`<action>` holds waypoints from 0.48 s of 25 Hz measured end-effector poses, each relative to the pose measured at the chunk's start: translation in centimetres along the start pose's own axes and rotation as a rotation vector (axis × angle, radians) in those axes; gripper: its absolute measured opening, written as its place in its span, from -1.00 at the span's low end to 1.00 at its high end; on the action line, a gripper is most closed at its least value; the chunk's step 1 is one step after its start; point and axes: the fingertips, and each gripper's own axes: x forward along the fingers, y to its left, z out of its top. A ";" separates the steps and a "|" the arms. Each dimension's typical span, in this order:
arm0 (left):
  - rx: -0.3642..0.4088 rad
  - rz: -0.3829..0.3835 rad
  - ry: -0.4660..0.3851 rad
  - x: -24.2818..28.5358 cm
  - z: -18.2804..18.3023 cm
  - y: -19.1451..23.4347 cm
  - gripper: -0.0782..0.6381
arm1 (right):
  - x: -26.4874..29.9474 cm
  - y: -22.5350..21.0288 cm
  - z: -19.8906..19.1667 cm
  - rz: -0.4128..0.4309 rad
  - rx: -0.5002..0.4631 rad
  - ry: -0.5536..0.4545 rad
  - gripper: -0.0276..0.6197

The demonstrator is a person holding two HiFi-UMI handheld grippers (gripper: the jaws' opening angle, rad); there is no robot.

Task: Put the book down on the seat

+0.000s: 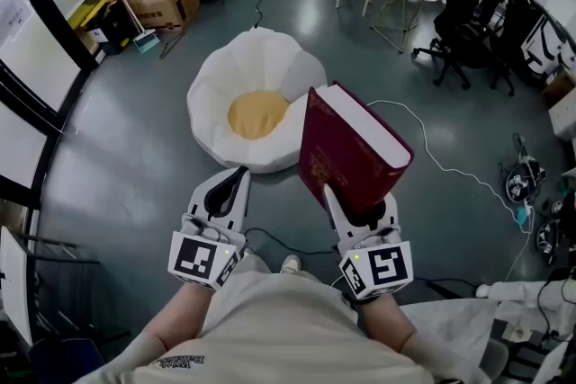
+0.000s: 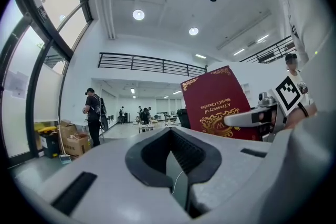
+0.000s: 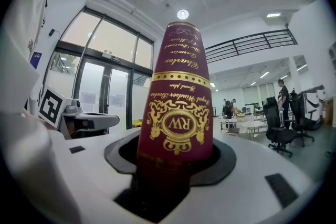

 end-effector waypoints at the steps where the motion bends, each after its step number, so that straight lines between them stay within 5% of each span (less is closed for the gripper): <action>1: -0.006 0.001 -0.008 0.0 0.2 -0.7 -0.77 | -0.7 -0.5 0.0 0.001 -0.002 -0.003 -0.20; 12: 0.013 -0.002 0.002 0.9 -0.4 -3.4 -0.77 | -2.2 -3.3 -0.9 -0.011 0.020 -0.032 -0.20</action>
